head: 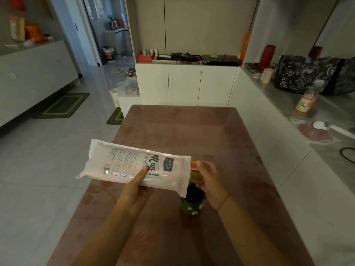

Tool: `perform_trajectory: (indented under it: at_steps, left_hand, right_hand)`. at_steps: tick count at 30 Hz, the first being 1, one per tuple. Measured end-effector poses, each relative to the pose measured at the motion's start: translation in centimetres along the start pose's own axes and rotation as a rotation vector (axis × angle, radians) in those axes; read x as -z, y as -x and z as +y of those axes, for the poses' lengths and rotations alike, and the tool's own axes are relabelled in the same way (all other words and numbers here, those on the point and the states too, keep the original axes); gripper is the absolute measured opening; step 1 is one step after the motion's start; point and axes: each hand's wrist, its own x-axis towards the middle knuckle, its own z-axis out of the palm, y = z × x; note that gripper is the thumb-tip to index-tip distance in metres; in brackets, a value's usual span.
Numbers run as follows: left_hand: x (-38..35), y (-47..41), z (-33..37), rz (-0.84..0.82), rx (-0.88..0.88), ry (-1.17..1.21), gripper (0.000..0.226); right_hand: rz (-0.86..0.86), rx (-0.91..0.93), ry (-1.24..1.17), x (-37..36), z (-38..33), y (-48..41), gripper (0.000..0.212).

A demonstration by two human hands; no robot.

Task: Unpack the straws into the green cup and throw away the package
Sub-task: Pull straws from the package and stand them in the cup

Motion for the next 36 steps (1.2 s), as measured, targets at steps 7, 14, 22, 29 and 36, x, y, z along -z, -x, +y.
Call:
perform_trajectory:
  at_steps: [7,14,22,29,36]
  left_hand:
    - [0.1,0.2,-0.5,-0.068,0.025,0.017,0.043]
    - [-1.1,0.0,-0.8,-0.134,-0.005,0.001,0.039]
    - [-0.6,-0.8,0.3,-0.029,0.001,0.104,0.040]
    - [-0.6,-1.0,-0.1,-0.008,0.045,0.172,0.041]
    - [0.8,-1.2,1.1,0.074,0.000,0.221,0.046]
  right_hand:
    - [-0.029,0.087,0.225,-0.2,-0.1,-0.1,0.027]
    - [0.013,0.142,0.272,0.1,0.6,-0.1,0.021]
    - [0.105,0.174,0.185,2.2,-0.9,-0.2,0.017]
    - [-0.041,0.077,0.136,2.0,-1.2,0.1,0.020]
    - [0.051,0.138,0.065,3.6,-1.8,-1.0,0.013]
